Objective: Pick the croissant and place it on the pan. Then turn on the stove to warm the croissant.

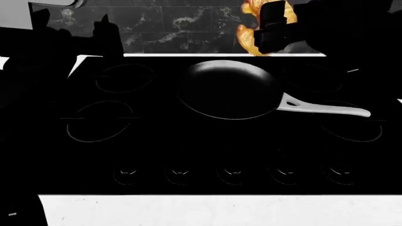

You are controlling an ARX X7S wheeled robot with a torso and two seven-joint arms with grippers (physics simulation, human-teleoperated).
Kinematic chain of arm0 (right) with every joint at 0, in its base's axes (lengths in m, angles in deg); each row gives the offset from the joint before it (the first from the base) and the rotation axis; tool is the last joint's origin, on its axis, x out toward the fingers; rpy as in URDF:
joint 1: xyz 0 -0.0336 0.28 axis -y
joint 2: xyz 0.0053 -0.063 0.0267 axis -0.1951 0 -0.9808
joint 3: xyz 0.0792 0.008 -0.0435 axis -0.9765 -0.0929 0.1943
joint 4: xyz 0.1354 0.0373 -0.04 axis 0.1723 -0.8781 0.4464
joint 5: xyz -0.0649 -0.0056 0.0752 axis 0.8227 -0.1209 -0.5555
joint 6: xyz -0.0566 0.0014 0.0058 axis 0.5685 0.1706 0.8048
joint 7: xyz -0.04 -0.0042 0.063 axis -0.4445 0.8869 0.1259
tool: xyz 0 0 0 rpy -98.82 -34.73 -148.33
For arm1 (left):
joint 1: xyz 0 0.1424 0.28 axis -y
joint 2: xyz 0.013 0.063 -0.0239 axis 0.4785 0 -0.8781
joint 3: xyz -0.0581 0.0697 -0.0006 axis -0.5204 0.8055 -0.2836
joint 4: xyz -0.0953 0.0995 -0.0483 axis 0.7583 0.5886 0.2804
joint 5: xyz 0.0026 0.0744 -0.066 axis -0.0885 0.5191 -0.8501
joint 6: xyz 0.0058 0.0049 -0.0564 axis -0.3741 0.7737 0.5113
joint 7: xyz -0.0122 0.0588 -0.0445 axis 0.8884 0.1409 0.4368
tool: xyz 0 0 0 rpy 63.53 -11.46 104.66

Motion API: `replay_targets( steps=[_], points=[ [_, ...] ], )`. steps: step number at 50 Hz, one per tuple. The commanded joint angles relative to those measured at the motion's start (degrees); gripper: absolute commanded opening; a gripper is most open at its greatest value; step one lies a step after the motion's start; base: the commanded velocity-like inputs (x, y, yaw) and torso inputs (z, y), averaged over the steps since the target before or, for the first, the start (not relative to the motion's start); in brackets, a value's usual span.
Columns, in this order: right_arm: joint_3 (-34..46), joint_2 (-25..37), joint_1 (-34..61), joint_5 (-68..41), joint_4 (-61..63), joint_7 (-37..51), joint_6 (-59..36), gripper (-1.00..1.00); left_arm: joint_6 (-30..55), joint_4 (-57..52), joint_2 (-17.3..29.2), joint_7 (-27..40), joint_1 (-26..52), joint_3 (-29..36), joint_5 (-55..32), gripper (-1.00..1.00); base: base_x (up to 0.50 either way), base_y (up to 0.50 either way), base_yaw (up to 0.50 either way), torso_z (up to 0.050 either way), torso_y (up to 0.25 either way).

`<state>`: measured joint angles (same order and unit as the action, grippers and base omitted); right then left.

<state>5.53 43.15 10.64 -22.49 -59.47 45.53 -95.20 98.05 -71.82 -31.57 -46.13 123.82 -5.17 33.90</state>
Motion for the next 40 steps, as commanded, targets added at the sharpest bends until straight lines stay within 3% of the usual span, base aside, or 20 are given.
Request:
replay_targets(
  steps=[1, 17, 40],
  points=[
    [1.95, -3.0, 0.36, 6.43, -4.05, -4.79, 2.11, -1.0, 0.1, -0.04, 0.28, 0.31, 0.0, -0.22, -0.37, 1.0, 0.0, 0.0, 0.0, 0.0, 0.0],
    [6.27, -6.35, -2.83, 15.73, -13.42, -11.53, 7.0, -1.0, 0.21, -0.11, 0.52, 0.58, 0.02, -0.39, -1.03, 1.0, 0.0, 0.0, 0.0, 0.0, 0.0],
    [8.77, -10.18, -3.63, 18.47, -17.64, -14.52, 8.93, -1.0, -0.7, -0.26, 0.73, 1.19, -1.1, -0.16, -1.32, 1.0, 0.0, 0.0, 0.0, 0.0, 0.0]
  ],
)
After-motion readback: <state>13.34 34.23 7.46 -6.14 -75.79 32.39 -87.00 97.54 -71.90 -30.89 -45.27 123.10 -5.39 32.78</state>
